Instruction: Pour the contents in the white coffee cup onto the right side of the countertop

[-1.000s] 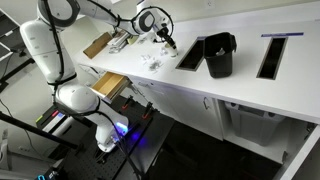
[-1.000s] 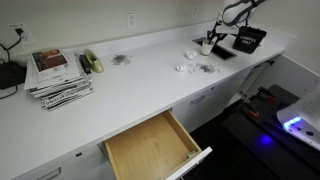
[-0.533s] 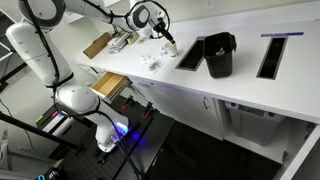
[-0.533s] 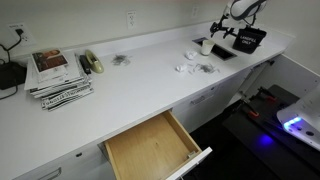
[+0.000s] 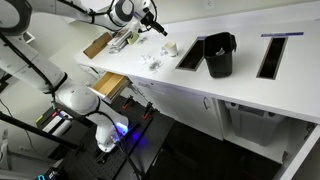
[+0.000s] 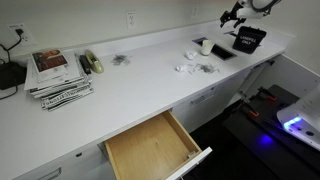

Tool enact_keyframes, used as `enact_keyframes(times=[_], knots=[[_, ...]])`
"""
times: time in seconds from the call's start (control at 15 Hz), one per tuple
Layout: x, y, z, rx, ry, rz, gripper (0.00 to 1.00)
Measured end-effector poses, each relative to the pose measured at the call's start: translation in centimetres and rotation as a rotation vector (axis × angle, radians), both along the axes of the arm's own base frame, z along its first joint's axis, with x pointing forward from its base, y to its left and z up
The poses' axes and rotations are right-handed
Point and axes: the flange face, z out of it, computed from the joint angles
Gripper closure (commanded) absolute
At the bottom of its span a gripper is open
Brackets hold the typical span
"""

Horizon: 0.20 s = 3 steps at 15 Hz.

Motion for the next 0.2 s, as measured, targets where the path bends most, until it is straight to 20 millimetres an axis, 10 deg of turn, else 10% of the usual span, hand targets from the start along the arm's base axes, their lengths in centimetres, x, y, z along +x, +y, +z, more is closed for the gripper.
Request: enact_keyframes(times=[0.2], knots=[[-2.0,0.7,2.2,-0.007,-0.036,0.016,0.0]])
